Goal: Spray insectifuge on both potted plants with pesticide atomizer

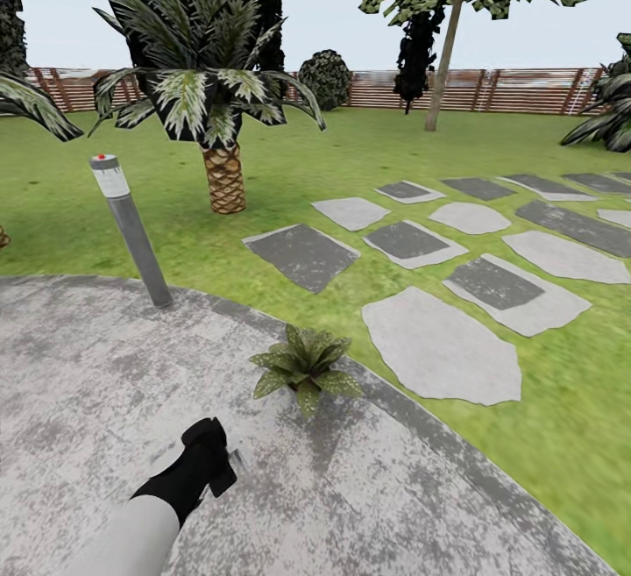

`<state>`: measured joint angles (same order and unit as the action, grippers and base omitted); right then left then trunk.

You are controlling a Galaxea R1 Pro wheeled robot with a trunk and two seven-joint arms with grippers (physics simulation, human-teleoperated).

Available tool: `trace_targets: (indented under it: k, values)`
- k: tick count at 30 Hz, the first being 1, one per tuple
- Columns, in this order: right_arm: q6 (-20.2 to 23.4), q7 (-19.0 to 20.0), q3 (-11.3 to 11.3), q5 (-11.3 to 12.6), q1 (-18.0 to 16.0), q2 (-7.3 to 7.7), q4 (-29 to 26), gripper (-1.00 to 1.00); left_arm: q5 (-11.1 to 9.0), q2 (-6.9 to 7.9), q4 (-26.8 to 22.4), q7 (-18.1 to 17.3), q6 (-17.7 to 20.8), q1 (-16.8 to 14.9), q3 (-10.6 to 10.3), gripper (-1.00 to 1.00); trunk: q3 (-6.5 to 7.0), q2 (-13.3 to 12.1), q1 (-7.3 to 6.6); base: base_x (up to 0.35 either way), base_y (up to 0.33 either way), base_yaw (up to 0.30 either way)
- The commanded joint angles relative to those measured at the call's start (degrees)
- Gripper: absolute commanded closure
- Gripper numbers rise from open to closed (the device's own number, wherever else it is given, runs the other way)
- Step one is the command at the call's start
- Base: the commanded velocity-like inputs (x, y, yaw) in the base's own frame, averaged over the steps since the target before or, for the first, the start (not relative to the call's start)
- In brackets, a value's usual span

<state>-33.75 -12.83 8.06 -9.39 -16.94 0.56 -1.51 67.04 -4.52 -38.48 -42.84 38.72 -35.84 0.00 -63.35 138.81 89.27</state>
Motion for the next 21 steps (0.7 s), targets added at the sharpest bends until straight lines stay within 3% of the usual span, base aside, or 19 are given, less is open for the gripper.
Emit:
trace_targets:
  k: [1,4,6,8,9,12,14,21]
  values:
    - [0.0,-0.6,0.3,-0.5,0.0,0.03,0.0,-1.0,0.4,-0.08,-0.1,-0.4,0.1,0.0,0.0,1.0,-0.05,0.0,-0.01,0.0,0.0,0.0]
    - [0.9,-0.3,0.3,-1.1,0.0,1.53,-7.3,-1.0,0.0,0.16,0.3,-0.6,-4.0,0.0,0.1,1.0,-0.05,0.0,-0.01,0.0,0.0,0.0]
    - [3.8,-0.2,0.3,-3.8,0.0,1.87,-13.3,-1.0,-0.9,0.31,1.4,-0.6,-7.8,0.0,0.2,1.0,-0.05,0.0,-0.01,0.0,0.0,0.0]
    - [7.7,1.1,0.3,-8.3,0.0,1.95,-18.4,-1.0,-1.6,0.57,1.9,-0.6,-9.5,0.0,0.2,1.0,-0.05,0.0,-0.01,0.0,0.0,0.0]
    - [8.9,2.5,0.3,-10.3,-0.1,1.97,-20.1,-1.0,-1.8,0.7,2.0,-0.6,-9.9,0.0,0.2,1.0,-0.05,0.0,-0.01,0.0,0.0,0.0]
    - [10.8,13.1,0.3,-17.2,-0.3,2.06,-25.5,-1.0,-2.0,0.89,2.2,-0.7,-10.7,-0.1,0.1,1.0,-0.05,0.0,-0.01,0.0,0.0,0.0]
    - [11.2,13.6,0.0,-16.7,-0.3,1.86,-25.4,-1.0,-2.1,0.22,1.5,-0.7,-10.6,0.5,-0.6,1.0,-0.05,0.0,-0.01,0.0,0.0,0.0]
    - [10.6,11.4,-0.2,-16.4,1.9,2.31,-24.4,-1.0,0.2,0.49,0.5,-1.5,-8.4,-0.9,-2.5,1.0,-0.05,0.0,-0.01,0.0,0.0,0.0]
